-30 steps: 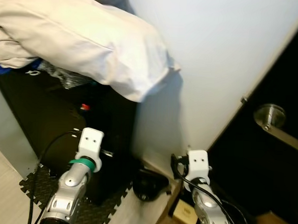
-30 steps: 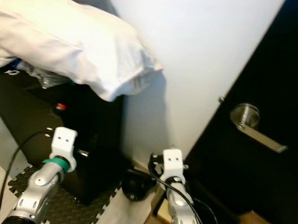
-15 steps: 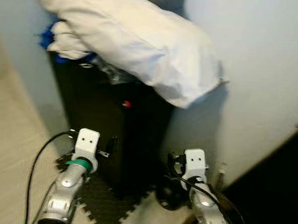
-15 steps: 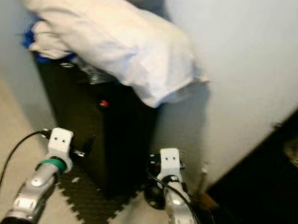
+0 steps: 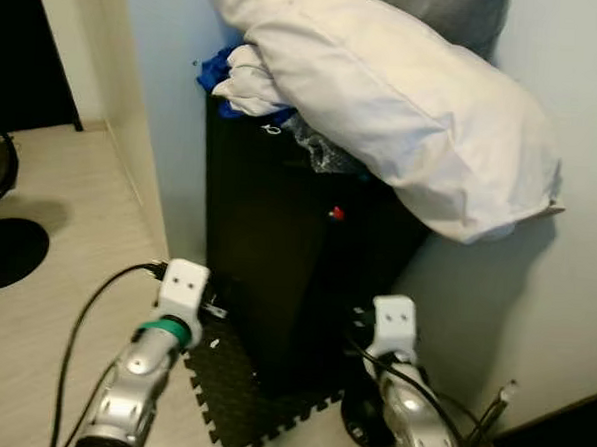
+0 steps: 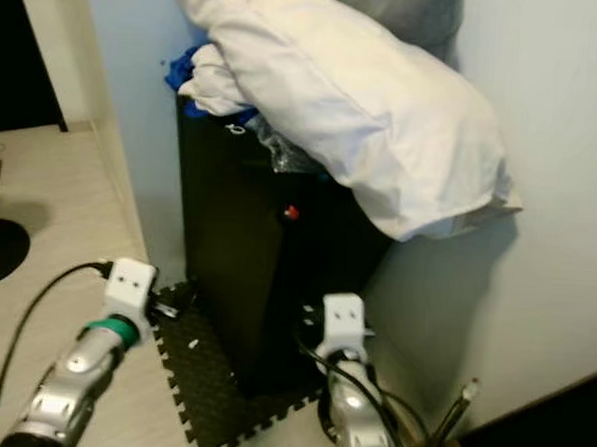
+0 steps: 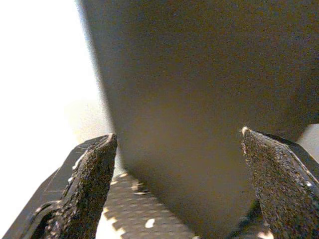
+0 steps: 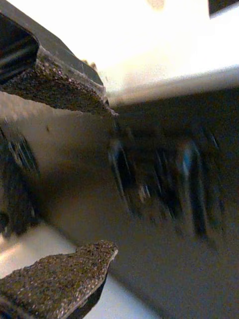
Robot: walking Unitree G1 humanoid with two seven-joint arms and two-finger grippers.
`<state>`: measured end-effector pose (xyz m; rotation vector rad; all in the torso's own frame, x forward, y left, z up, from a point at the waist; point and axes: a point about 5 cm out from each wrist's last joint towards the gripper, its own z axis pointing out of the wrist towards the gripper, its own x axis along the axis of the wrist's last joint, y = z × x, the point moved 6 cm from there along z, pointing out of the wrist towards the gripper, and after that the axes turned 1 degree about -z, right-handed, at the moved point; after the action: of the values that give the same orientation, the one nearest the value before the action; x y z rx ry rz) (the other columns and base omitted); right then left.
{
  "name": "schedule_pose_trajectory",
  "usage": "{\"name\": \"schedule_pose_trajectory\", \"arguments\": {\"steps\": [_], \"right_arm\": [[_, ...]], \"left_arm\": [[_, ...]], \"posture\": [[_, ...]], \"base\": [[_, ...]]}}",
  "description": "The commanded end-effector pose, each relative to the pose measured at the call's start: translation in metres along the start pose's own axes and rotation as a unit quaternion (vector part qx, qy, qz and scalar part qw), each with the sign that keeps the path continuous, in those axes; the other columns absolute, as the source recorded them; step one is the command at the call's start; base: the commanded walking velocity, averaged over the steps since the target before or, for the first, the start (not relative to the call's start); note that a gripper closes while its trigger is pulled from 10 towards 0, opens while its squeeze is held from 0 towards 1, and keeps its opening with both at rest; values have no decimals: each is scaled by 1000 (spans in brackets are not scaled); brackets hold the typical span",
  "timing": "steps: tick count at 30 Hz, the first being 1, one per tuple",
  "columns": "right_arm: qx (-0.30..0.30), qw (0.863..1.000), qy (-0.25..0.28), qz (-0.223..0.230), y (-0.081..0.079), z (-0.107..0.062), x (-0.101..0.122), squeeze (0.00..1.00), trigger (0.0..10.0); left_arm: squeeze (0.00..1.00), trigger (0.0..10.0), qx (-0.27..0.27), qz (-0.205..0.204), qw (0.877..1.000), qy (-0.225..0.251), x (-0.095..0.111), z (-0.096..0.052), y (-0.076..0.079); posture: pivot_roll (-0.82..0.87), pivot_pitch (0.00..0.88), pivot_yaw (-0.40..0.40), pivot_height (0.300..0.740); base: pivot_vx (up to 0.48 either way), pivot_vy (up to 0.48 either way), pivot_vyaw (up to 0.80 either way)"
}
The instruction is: Clean up the room
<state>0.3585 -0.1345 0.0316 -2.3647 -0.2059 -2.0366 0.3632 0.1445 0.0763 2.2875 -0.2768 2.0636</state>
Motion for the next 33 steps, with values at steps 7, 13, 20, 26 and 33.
{"name": "schedule_pose_trajectory", "arguments": {"steps": [7, 13, 20, 26, 33], "right_arm": [[-4, 1000, -14, -4, 4, -3, -9, 0, 10000], [-7, 1000, -13, -2, 4, -3, -8, 0, 10000], [-20, 1000, -11, 17, 8, -4, -8, 0, 10000], [-20, 1000, -12, 19, 8, -3, -9, 0, 10000], [-20, 999, -13, 22, 7, -3, -9, 0, 10000]], "left_arm": [[0, 10000, -10, -7, 1000, -13, -8, -3, 6], [0, 10000, -13, -8, 1000, -15, -8, -3, 7], [0, 10000, -13, -18, 1000, -19, -10, -3, 6], [0, 10000, -18, -19, 1000, -17, -9, -3, 6], [0, 10000, -17, -19, 1000, -18, -10, -4, 6]], "posture": [[99, 0, -17, 740], [103, 0, -16, 740], [105, 0, -13, 740], [107, 0, -12, 740], [110, 0, -11, 740]], "base": [[0, 0, 800], [0, 0, 800], [0, 79, 114], [0, 407, 0], [0, 478, 0]]}}
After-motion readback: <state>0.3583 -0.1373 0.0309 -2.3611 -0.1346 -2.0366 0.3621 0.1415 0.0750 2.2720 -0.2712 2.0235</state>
